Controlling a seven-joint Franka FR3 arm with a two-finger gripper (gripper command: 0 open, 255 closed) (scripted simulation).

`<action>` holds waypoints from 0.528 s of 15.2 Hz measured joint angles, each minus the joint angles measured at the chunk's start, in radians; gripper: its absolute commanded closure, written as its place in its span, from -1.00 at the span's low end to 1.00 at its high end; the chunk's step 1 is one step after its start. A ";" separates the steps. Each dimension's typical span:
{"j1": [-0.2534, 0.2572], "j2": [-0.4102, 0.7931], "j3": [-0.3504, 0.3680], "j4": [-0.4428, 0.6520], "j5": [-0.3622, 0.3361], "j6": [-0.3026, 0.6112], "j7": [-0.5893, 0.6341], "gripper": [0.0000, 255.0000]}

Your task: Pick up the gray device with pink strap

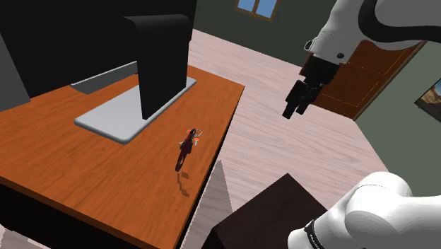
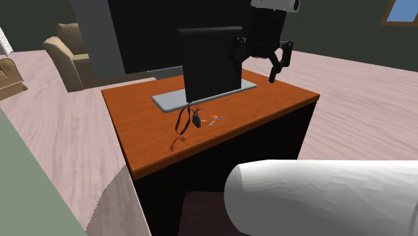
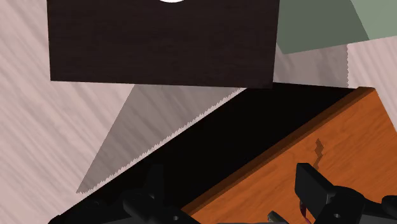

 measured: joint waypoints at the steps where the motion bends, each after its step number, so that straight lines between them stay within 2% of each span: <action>1: 0.000 0.000 0.000 0.000 0.000 0.000 0.000 -1.00; 8: 0.032 0.194 0.085 0.049 0.030 0.128 0.047 -1.00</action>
